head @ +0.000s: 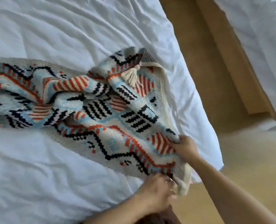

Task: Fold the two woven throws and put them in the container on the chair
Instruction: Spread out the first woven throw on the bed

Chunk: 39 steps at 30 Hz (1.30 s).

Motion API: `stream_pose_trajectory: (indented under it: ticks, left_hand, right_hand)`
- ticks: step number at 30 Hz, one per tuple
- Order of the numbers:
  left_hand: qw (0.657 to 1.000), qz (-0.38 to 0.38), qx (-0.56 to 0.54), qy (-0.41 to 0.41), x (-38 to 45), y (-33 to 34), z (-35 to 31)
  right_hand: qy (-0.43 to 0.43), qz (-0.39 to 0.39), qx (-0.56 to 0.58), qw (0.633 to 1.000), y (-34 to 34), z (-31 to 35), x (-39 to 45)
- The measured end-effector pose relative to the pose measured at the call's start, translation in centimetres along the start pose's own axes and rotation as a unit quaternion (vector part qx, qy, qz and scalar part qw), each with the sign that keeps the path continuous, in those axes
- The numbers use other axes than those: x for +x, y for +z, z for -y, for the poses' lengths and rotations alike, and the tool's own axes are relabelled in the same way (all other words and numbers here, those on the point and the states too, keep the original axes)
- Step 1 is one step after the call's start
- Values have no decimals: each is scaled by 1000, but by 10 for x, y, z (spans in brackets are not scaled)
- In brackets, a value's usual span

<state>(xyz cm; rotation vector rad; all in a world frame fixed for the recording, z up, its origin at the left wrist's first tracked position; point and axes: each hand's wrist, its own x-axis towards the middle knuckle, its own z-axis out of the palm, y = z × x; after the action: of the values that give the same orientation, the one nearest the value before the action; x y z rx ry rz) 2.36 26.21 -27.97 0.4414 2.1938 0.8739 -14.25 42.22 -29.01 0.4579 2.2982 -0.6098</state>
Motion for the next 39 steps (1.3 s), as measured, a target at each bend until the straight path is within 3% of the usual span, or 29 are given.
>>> stream_pose_trajectory:
  ticks: [1, 2, 4, 7, 8, 10, 13, 15, 17, 21, 23, 26, 28, 30, 32, 35, 37, 39]
  left_hand:
    - [998, -30, 13, -50, -6, -31, 22]
    - [995, -78, 30, -61, 4, -21, 14]
    - [971, -194, 101, -102, -18, -27, 61]
    - [935, -191, 196, -226, -50, -51, 118]
    - [920, -179, 223, -269, -62, -62, 140]
    - [891, -189, 252, -328, -86, -75, 179]
    - [862, -228, 305, -334, -97, -83, 208]
    - [853, -252, 319, -328, -93, -89, 224]
    - [857, -272, 321, -298, -80, -98, 226]
    - [844, -315, 305, -308, -71, -106, 244]
    - [847, -339, 288, -292, -68, -113, 245]
    - [855, -385, 236, -257, -65, -109, 227]
    - [879, -356, 232, -217, -72, -82, 208]
    - [916, -288, 204, -193, -89, -39, 187]
    - [957, -174, 135, -192, -109, 16, 165]
    - [988, -43, 36, -143, -129, 88, 128]
    - [992, -35, -41, -117, -140, 103, 114]
    - [981, -128, -78, -121, -161, 92, 115]
  right_hand:
    - [-14, -42, -34, 998, -15, -15, 3]
    - [-13, -86, -51, 995, -33, -28, 6]
    - [33, -164, -35, 985, -63, -56, 14]
    - [142, -207, 18, 968, -71, -85, 24]
    - [121, -223, 2, 967, -64, -89, 21]
    - [-3, -246, -56, 968, -40, -88, 4]
    - [-176, -152, -111, 966, 16, -78, -29]
    - [-262, -85, -192, 942, 64, -67, -44]
    - [-296, -75, -241, 921, 86, -56, -43]
    - [-269, -94, -285, 915, 116, -41, -23]
    - [-247, -108, -303, 914, 116, -46, -19]
    - [-145, -103, -310, 934, 107, -52, -27]
    - [-104, -98, -300, 943, 106, -40, -44]
    - [-147, -103, -256, 950, 117, -12, -72]
    - [-248, -83, -200, 944, 138, 33, -102]
    - [-353, 69, -199, 912, 186, 111, -131]
    - [-392, 133, -283, 865, 226, 151, -144]
    - [-406, 139, -341, 836, 261, 176, -152]
